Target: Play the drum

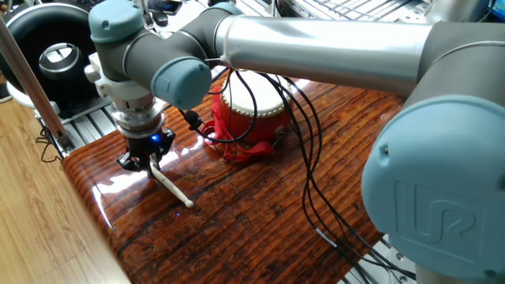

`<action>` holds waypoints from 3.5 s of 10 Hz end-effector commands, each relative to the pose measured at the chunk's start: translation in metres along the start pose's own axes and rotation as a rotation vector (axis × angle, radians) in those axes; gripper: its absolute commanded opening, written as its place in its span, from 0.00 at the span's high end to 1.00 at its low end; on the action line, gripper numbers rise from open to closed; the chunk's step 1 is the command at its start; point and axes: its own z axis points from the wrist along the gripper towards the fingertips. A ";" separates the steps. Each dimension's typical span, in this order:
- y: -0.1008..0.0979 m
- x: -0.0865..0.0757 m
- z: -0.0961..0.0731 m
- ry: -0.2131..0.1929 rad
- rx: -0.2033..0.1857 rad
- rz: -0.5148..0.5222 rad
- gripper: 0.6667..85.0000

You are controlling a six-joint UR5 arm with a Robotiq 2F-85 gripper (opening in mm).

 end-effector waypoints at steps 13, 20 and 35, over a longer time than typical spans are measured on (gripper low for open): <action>-0.086 0.028 -0.109 0.032 0.042 -0.130 1.00; -0.141 0.057 -0.153 0.083 0.091 -0.248 1.00; -0.148 0.034 -0.158 0.010 0.085 -0.302 1.00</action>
